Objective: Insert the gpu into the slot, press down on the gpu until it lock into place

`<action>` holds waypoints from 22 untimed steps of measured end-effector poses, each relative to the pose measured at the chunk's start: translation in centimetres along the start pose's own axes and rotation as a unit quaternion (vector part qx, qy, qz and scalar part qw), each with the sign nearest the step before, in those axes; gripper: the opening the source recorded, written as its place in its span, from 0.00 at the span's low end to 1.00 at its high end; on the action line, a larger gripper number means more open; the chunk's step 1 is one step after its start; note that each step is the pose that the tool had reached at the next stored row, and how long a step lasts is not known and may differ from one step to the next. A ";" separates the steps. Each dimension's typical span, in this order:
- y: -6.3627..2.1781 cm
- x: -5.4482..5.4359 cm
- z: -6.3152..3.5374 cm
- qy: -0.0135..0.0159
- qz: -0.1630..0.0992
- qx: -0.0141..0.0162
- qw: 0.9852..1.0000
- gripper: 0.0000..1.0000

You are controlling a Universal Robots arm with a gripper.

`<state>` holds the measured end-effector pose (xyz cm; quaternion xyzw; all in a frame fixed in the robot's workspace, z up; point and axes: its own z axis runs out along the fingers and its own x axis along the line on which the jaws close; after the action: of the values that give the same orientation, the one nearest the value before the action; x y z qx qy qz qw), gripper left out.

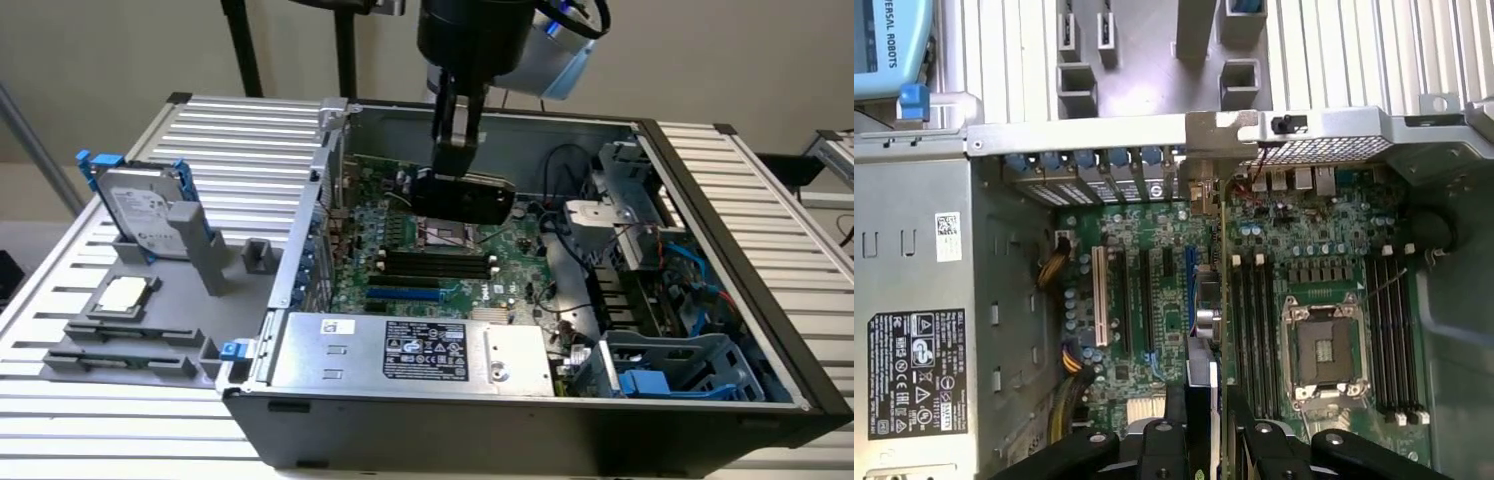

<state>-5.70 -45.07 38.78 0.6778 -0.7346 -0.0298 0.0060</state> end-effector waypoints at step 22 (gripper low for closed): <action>0.28 0.6 3.64 -0.001 -0.030 0.012 0.999 0.26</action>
<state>-6.21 -45.54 35.15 0.6995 -0.7143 -0.0217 -0.0040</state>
